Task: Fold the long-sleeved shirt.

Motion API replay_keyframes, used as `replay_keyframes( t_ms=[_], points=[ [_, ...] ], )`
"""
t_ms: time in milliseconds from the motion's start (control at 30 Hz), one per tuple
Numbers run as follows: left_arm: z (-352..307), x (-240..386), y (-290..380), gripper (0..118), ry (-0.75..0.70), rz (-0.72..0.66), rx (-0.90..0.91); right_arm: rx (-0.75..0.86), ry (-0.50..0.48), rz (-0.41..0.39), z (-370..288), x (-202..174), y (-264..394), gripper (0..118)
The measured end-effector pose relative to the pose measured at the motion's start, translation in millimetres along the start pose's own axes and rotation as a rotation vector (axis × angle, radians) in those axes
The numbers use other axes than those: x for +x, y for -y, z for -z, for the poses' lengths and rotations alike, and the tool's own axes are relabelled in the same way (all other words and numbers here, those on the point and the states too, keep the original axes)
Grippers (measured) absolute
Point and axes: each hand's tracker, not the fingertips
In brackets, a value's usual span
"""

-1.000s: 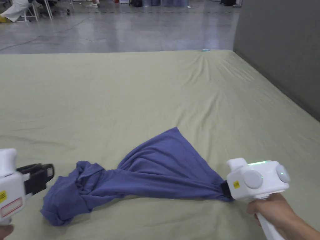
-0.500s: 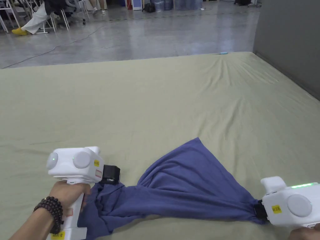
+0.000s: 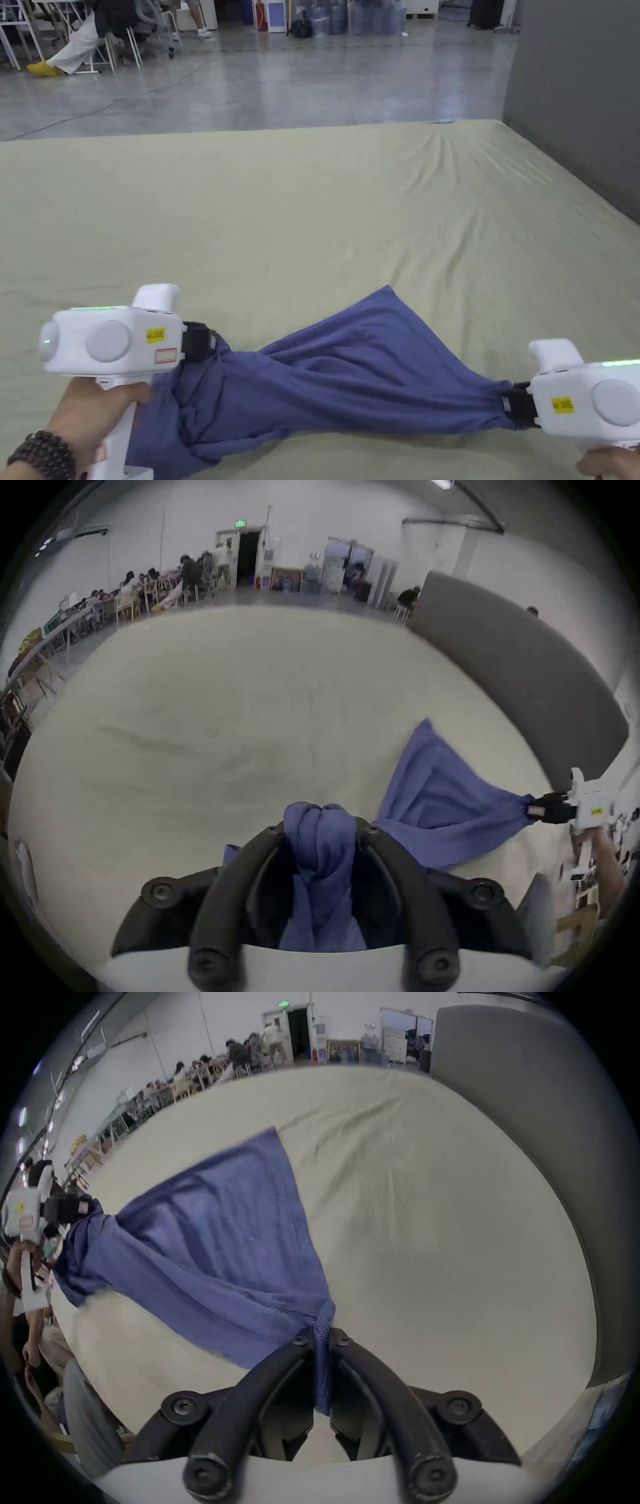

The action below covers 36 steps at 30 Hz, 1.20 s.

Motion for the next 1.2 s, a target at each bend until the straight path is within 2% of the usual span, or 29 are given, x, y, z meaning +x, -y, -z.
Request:
replay_keyframes(
  t_ms=[200, 367, 600, 767, 900, 1033, 1100, 1200],
  points=[
    [-97.0, 11.2, -33.1, 20, 0.024, 0.032, 0.278, 0.284, -0.078, -0.022, -75.1, -20.9, -59.5, 2],
    [-147.5, 19.6, -86.4, 20, 0.005, 0.087, 0.453, 0.508, -0.111, -0.040, -145.3, -44.4, -134.1, 2],
    [-165.5, 23.0, -211.8, 20, -0.026, 0.131, 0.529, 0.697, -0.074, -0.030, -206.1, -57.1, -278.9, 2],
    [-155.5, 33.5, -318.0, 20, -0.057, 0.099, 0.552, 0.732, -0.021, -0.019, -215.7, -56.7, -400.9, 2],
    [-139.4, 44.5, -373.6, 20, -0.059, 0.059, 0.615, 0.727, 0.035, 0.007, -210.5, -53.8, -454.5, 2],
    [-106.0, 66.6, -370.7, 20, -0.103, 0.079, 0.591, 0.705, 0.066, 0.034, -180.3, -45.8, -457.3, 2],
    [-67.6, 56.9, -373.0, 20, -0.105, 0.081, 0.560, 0.663, 0.080, 0.030, -149.5, -38.0, -445.7, 2],
    [-7.1, 40.5, -333.7, 20, -0.097, 0.075, 0.488, 0.553, 0.085, 0.050, -79.6, -20.0, -416.1, 2]
  ],
)
